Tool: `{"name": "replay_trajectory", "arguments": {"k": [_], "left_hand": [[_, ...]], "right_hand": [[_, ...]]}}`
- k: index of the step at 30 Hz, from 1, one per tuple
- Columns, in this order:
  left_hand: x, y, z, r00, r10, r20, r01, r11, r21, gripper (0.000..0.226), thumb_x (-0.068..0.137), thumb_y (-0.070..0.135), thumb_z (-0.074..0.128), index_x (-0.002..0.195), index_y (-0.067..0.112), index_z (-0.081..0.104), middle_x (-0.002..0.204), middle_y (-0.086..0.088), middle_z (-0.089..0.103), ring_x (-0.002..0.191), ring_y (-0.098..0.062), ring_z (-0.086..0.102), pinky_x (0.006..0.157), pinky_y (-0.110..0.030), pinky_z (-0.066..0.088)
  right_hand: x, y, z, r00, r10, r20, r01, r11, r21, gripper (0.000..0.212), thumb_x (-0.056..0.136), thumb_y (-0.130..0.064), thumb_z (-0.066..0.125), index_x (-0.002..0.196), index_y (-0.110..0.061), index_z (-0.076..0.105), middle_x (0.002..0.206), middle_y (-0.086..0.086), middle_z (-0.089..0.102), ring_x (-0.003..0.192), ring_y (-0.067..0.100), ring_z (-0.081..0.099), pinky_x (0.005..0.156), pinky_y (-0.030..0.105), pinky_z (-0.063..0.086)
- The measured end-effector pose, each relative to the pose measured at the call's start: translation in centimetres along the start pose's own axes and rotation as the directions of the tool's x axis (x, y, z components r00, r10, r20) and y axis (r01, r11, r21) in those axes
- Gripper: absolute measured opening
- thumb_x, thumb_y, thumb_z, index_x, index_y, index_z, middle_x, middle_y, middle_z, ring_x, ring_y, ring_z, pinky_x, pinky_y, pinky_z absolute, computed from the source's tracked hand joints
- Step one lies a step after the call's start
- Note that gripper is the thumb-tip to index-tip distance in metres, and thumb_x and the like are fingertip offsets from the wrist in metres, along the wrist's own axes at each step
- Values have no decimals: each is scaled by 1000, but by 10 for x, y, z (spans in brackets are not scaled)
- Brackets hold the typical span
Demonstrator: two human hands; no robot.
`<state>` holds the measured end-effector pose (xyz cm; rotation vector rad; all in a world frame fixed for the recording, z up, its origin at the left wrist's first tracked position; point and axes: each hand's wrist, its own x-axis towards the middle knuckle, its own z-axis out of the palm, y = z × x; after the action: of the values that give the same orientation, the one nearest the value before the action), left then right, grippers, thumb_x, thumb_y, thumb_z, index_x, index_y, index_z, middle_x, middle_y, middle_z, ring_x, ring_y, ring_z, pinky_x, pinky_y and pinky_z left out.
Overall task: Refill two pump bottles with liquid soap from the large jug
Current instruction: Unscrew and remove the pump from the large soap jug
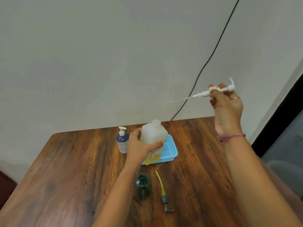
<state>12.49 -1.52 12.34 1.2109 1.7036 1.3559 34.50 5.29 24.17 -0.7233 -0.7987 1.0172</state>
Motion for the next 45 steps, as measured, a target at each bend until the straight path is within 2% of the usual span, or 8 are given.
{"name": "replay_trajectory", "arguments": {"k": [4,7,11,20,29,37,40,45], "left_hand": [[-3,-14,14,998,-46,48,47,999,-22,81,53,36,93,120,33,47,121,9,55,110,-13,57,74,-23,54],[-10,-21,28,990,-85,115,93,994,-61,81,56,31,93,124,30,48,118,13,53,109,-9,52,71,-18,50],[-19,-34,50,972,-122,202,139,988,-70,79,61,22,91,127,27,48,122,10,54,112,-9,50,71,-15,45],[-30,-76,98,927,-238,290,250,968,-5,82,55,19,93,124,32,51,121,8,59,113,-14,54,91,-38,54],[-29,-100,118,902,-327,280,320,945,74,89,54,18,94,131,24,53,122,7,59,116,-16,54,95,-44,52],[-34,-107,125,894,-319,316,307,948,86,83,63,9,89,135,21,50,126,6,57,116,-11,49,84,-26,46],[-31,-108,121,886,-320,336,306,947,95,76,63,8,89,127,23,51,116,13,57,110,-7,49,75,-20,43],[-28,-110,114,871,-342,351,303,939,162,79,58,10,91,124,22,51,124,7,58,121,-16,52,98,-41,48]], "right_hand": [[-9,40,-44,977,59,-204,-59,998,6,28,78,-1,71,102,-12,61,94,6,69,83,12,66,77,23,49],[-28,75,-82,944,170,-282,-200,976,-83,29,68,-9,81,92,-18,67,98,7,72,93,18,69,85,29,52],[-69,115,-125,873,265,-410,-380,896,-229,30,70,-19,84,96,-21,69,102,2,72,92,15,69,69,21,53],[-120,159,-185,758,229,-610,-555,719,-420,34,78,-29,77,106,-12,67,104,3,63,86,17,62,58,19,44],[-153,190,-219,812,240,-531,-563,562,-606,26,73,-23,79,94,-17,65,89,3,65,75,18,61,60,31,49],[-163,202,-232,908,265,-324,-414,457,-787,25,76,-13,78,96,-13,65,99,1,60,85,13,59,62,12,41],[-164,208,-236,919,289,-266,-376,445,-813,28,75,-12,77,96,-19,61,101,1,58,90,17,61,72,22,51],[-165,212,-234,922,326,-207,-338,421,-842,35,73,-8,77,101,-17,59,105,2,54,92,18,60,77,29,50]]}}
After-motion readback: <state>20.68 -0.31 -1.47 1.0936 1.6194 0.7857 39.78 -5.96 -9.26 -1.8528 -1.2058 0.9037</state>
